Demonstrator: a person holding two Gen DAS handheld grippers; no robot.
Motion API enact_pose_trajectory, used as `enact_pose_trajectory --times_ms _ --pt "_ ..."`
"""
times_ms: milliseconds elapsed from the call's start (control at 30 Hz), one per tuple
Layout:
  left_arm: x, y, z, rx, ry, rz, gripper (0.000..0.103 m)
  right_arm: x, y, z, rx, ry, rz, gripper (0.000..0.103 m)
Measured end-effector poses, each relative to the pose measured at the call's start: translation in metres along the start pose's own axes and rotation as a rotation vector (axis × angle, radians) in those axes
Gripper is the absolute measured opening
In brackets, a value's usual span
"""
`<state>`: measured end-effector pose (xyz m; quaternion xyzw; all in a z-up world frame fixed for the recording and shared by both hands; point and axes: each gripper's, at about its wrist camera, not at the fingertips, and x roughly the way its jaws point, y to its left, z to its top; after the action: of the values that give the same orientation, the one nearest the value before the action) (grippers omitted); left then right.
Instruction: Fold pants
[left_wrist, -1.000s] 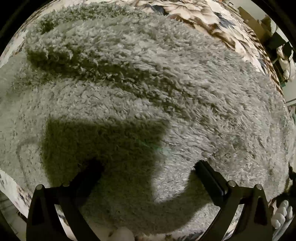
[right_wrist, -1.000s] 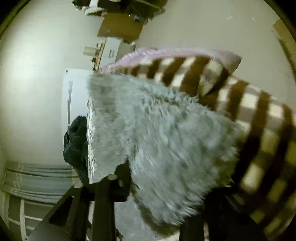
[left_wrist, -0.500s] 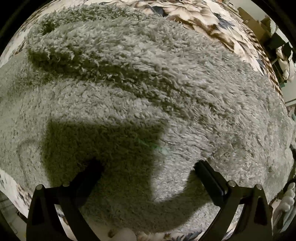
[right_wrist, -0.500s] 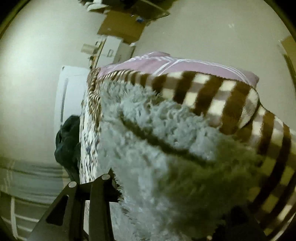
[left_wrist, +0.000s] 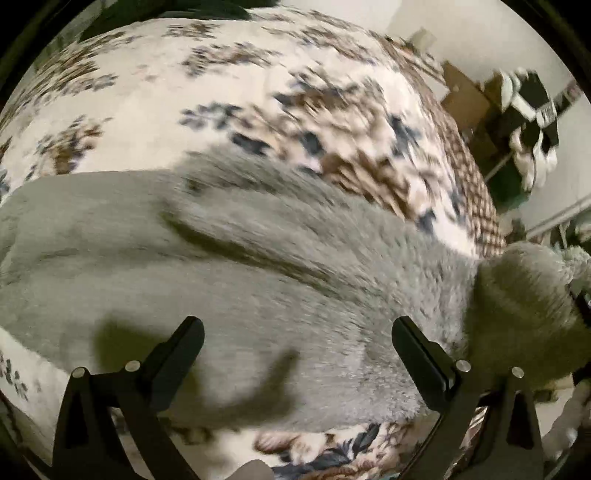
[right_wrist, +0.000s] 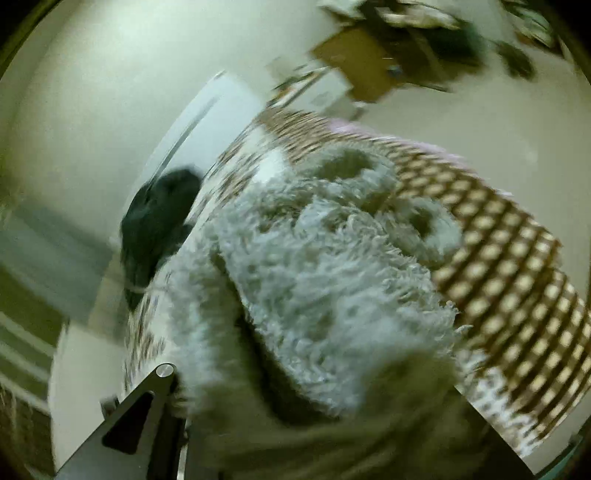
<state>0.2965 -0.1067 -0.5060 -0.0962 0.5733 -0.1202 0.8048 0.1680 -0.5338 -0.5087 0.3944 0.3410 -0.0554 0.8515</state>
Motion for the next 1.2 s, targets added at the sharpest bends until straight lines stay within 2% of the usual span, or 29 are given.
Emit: enact_pose_trajectory --times_ms 100,200,300,433,467,500,533,567,600,633,667,767,867,1033,1100,1167,1200 --pt "-0.027 0.044 0.004 -0.064 -0.015 0.025 0.103 0.032 0.059 -0.031 -0.1 0.075 0.008 0.023" --pt "-0.048 0.098 0.006 -0.119 -0.031 0.066 0.103 0.089 0.111 -0.08 -0.21 0.175 0.001 0.023" --pt "-0.057 0.144 0.004 -0.144 -0.032 0.125 0.103 0.15 0.158 -0.145 -0.361 0.274 -0.045 0.023" --pt "-0.065 0.195 0.0 -0.174 -0.025 0.164 0.103 0.203 0.194 -0.208 -0.489 0.345 -0.135 0.023" --pt "-0.067 0.203 0.0 -0.176 -0.029 0.16 0.103 0.21 0.192 -0.211 -0.503 0.351 -0.156 0.023" --pt "-0.069 0.207 0.001 -0.174 -0.035 0.156 0.103 0.216 0.196 -0.219 -0.517 0.362 -0.178 0.029" --pt "-0.069 0.209 0.002 -0.17 -0.041 0.148 0.103 0.221 0.197 -0.22 -0.522 0.374 -0.183 0.033" --pt "-0.069 0.209 0.003 -0.165 -0.044 0.131 0.103 0.219 0.207 -0.222 -0.523 0.399 -0.171 0.051" --pt "-0.069 0.209 0.006 -0.164 -0.045 0.109 0.103 0.214 0.213 -0.226 -0.522 0.443 -0.14 0.064" --pt "-0.068 0.207 0.009 -0.165 -0.047 0.087 0.103 0.214 0.219 -0.223 -0.518 0.495 -0.088 0.085" --pt "-0.069 0.206 0.012 -0.166 -0.05 0.066 0.103 0.207 0.223 -0.224 -0.513 0.531 -0.031 0.09" --pt "-0.066 0.191 0.023 -0.156 -0.051 0.012 0.103 0.18 0.217 -0.218 -0.493 0.562 0.03 0.09" --pt "-0.052 0.166 0.035 -0.115 -0.022 -0.05 0.103 0.153 0.187 -0.193 -0.397 0.533 -0.01 0.09" --pt "-0.01 0.124 0.045 -0.031 0.025 -0.085 0.103 0.122 0.098 -0.134 -0.202 0.44 -0.233 0.09" --pt "0.009 0.113 0.047 -0.009 0.028 -0.092 0.103 0.119 0.067 -0.115 -0.124 0.421 -0.253 0.09" --pt "0.032 0.103 0.05 0.018 0.061 -0.097 0.095 0.125 0.04 -0.1 -0.072 0.427 -0.272 0.09" --pt "0.039 0.102 0.05 0.019 0.07 -0.108 0.077 0.13 0.031 -0.095 -0.052 0.433 -0.263 0.09"
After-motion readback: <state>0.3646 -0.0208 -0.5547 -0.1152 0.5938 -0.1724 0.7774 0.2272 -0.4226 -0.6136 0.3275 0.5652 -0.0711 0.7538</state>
